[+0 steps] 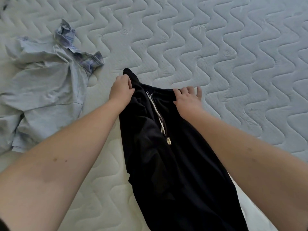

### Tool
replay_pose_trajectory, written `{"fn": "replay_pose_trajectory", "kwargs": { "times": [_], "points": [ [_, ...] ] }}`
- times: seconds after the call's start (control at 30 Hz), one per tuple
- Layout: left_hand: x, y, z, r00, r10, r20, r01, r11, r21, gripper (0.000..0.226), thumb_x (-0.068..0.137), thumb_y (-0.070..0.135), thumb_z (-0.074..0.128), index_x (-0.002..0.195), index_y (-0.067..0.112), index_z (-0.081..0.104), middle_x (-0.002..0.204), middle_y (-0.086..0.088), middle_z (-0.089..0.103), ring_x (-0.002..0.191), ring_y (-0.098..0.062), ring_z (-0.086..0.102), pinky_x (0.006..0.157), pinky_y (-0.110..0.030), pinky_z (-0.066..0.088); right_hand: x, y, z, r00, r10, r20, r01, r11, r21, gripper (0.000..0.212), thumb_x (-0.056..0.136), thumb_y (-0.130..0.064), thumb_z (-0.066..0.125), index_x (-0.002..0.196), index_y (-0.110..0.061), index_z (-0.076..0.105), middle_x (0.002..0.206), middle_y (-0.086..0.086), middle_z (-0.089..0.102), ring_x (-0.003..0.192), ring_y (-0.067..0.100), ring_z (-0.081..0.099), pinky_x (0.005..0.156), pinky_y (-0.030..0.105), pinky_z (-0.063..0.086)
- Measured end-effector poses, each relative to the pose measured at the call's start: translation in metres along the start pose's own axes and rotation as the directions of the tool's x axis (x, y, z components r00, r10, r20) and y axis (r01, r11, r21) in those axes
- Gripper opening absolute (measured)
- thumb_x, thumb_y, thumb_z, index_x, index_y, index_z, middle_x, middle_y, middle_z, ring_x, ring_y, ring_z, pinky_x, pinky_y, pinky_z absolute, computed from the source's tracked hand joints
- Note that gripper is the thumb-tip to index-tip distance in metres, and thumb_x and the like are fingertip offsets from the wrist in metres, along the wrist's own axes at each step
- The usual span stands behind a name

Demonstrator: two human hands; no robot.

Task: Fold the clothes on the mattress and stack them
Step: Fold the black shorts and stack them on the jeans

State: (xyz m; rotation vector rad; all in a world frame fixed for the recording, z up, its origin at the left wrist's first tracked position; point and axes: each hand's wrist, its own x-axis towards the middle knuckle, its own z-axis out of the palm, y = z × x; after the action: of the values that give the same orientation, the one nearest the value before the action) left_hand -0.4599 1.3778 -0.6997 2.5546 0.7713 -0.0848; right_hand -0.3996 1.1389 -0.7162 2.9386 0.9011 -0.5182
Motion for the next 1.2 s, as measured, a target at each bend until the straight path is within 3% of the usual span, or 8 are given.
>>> {"fn": "replay_pose_trajectory", "kwargs": {
  "times": [0.07,0.13,0.23,0.37,0.53,0.77,0.97,1.2],
  "points": [
    [-0.01,0.002,0.001,0.999,0.036,-0.004,-0.036,0.998,-0.054,0.031,0.084,0.008,0.063,0.109,0.016,0.046,0.102,-0.008,0.052,0.087,-0.032,0.056,0.073,-0.033,0.038,-0.004,0.004,0.002,0.999,0.028,0.016,-0.028,0.999,-0.02,0.037,0.101,-0.03,0.043,0.136,-0.016,0.041,0.13,0.008,0.05,0.13,0.032,0.034,0.115,0.058,0.008],
    [-0.02,0.005,0.001,0.998,0.042,0.055,-0.039,0.998,-0.055,0.073,0.081,0.004,0.056,0.141,0.03,0.024,0.09,-0.008,0.056,0.072,-0.03,0.056,0.063,-0.033,0.04,-0.014,0.008,0.006,0.998,0.051,0.038,-0.05,0.999,-0.021,0.03,0.1,-0.032,0.047,0.125,-0.016,0.048,0.125,0.006,0.052,0.121,0.033,0.043,0.112,0.058,0.017],
    [-0.033,0.009,-0.006,0.987,0.035,0.159,-0.031,0.999,-0.022,0.103,0.077,0.007,0.059,0.149,0.047,-0.003,0.068,-0.009,0.057,0.058,-0.026,0.057,0.051,-0.03,0.039,-0.037,0.019,0.009,0.999,0.029,0.03,-0.03,0.999,0.039,0.025,0.098,-0.034,0.052,0.115,-0.016,0.054,0.12,0.005,0.056,0.111,0.031,0.052,0.099,0.047,0.033],
    [-0.052,0.012,-0.022,0.965,0.081,0.25,-0.082,0.997,-0.006,0.068,0.072,0.022,0.071,0.129,0.033,0.035,0.085,-0.002,0.061,0.081,-0.03,0.064,0.066,-0.032,0.045,-0.078,0.036,0.0,0.999,0.007,-0.035,-0.003,0.992,0.127,0.024,0.096,-0.034,0.056,0.105,-0.011,0.058,0.111,0.007,0.058,0.099,0.03,0.053,0.08,0.037,0.036],
    [-0.105,0.026,-0.038,0.941,0.095,0.325,-0.111,0.993,0.03,0.044,0.08,0.062,0.062,0.102,0.028,0.044,0.083,0.006,0.057,0.079,-0.021,0.056,0.068,-0.033,0.043,-0.15,0.053,-0.028,0.994,0.029,-0.104,-0.006,0.978,0.209,0.027,0.092,-0.031,0.064,0.096,-0.004,0.062,0.099,0.012,0.058,0.09,0.033,0.053,0.079,0.041,0.042],
    [-0.183,0.072,-0.095,0.928,0.323,0.184,-0.311,0.946,-0.092,0.044,0.08,0.032,0.076,0.064,0.026,0.036,0.06,0.009,0.042,0.06,-0.017,0.044,0.053,-0.031,0.027,-0.246,0.088,-0.11,0.977,0.043,-0.21,0.008,0.971,0.238,0.025,0.07,-0.013,0.086,0.074,0.002,0.066,0.08,0.016,0.06,0.067,0.036,0.058,0.067,0.036,0.039],
    [-0.227,0.121,-0.168,0.879,0.46,0.124,-0.43,0.879,-0.207,0.054,0.073,0.028,0.083,0.062,0.035,0.031,0.061,0.011,0.04,0.059,-0.002,0.039,0.055,-0.018,0.027,-0.316,0.114,-0.178,0.979,0.098,-0.178,-0.045,0.958,0.282,0.023,0.077,-0.016,0.082,0.084,0.004,0.073,0.128,0.019,0.06,0.089,0.04,0.064,0.084,0.042,0.047],
    [-0.263,0.175,-0.252,0.772,0.624,0.118,-0.591,0.774,-0.225,0.052,0.075,0.026,0.084,0.066,0.036,0.034,0.066,0.011,0.042,0.065,0.003,0.044,0.059,-0.013,0.031,-0.378,0.126,-0.252,0.978,0.078,-0.194,-0.035,0.976,0.215,0.027,0.086,-0.026,0.072,0.101,-0.003,0.07,0.1,0.012,0.069,0.095,0.034,0.06,0.085,0.036,0.037]
  ]
}}
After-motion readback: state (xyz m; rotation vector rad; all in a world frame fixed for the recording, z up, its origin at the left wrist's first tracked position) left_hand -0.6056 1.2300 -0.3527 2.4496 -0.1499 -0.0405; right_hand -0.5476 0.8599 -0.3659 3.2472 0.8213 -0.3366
